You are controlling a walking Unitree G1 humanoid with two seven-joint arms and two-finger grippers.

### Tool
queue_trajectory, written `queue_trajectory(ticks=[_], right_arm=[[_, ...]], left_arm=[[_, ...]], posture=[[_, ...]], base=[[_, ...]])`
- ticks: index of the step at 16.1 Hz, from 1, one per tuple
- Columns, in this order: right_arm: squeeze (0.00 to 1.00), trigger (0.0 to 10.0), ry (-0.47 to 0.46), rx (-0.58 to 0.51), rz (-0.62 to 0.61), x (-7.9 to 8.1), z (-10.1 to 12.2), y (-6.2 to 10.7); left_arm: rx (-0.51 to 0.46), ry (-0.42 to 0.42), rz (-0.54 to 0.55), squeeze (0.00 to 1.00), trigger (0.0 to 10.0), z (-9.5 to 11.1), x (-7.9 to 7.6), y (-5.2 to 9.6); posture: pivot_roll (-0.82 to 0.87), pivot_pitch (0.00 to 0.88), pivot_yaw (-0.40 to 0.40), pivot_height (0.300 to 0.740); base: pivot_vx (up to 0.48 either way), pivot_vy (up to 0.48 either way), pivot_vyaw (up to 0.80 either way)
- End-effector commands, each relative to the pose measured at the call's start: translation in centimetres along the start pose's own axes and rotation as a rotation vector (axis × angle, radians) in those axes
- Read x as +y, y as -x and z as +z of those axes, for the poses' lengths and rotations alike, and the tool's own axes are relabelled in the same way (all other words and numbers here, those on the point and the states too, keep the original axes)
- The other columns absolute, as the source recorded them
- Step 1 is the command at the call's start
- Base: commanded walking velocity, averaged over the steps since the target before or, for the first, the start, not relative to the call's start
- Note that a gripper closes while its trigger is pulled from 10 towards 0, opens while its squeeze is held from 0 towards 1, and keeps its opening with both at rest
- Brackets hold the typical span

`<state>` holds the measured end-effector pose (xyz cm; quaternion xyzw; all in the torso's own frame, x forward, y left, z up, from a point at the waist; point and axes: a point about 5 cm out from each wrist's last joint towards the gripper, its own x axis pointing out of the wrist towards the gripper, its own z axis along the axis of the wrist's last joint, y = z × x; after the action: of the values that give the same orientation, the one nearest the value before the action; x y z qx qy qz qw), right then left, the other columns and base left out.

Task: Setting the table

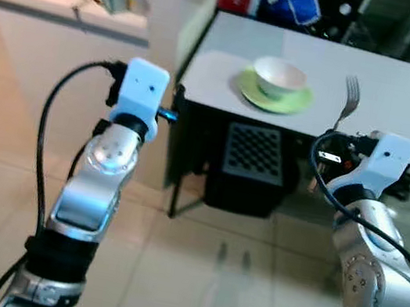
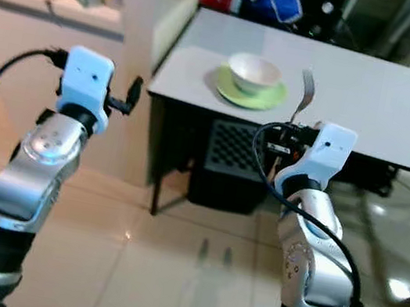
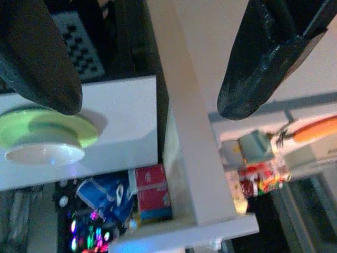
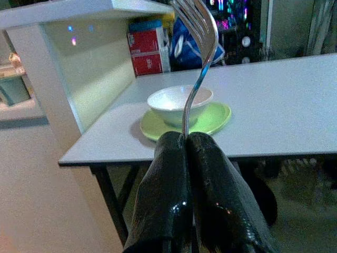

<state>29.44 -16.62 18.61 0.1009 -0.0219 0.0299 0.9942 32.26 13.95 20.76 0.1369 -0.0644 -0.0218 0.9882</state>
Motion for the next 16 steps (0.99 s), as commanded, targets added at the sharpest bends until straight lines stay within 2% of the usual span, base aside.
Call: queue_trajectory(ticks=[1,4,8,12,16], right_arm=[[0.00,10.0,0.003,-0.018,0.013,0.2,0.5,-0.1],[0.00,10.0,-0.002,-0.016,0.023,0.5,0.5,-0.2],[0.00,10.0,-0.017,-0.008,0.000,0.2,0.5,0.0],[0.00,10.0,-0.017,-0.004,-0.001,0.1,0.5,-0.1],[0.00,10.0,-0.001,0.000,0.029,0.5,0.7,0.0]], left_arm=[[-0.025,0.011,0.015,0.00,10.0,0.6,0.2,-0.1],[-0.040,0.028,-0.021,0.00,10.0,1.3,-0.3,-0.1],[-0.047,0.044,-0.066,0.00,10.0,1.3,-0.9,0.2],[-0.047,0.047,-0.059,0.00,10.0,1.3,-0.6,0.0],[-0.041,0.045,-0.047,0.00,10.0,1.2,-0.2,-0.1]], posture=[[0.02,0.000,-0.037,0.740],[0.02,0.000,-0.039,0.740],[0.00,0.000,-0.033,0.740],[-0.01,0.000,-0.029,0.740],[-0.01,0.000,-0.022,0.740]], base=[[0.000,-0.311,0.00],[0.000,0.000,0.00],[0.000,0.000,0.00],[0.314,0.000,-0.45],[0.331,0.000,0.00]])
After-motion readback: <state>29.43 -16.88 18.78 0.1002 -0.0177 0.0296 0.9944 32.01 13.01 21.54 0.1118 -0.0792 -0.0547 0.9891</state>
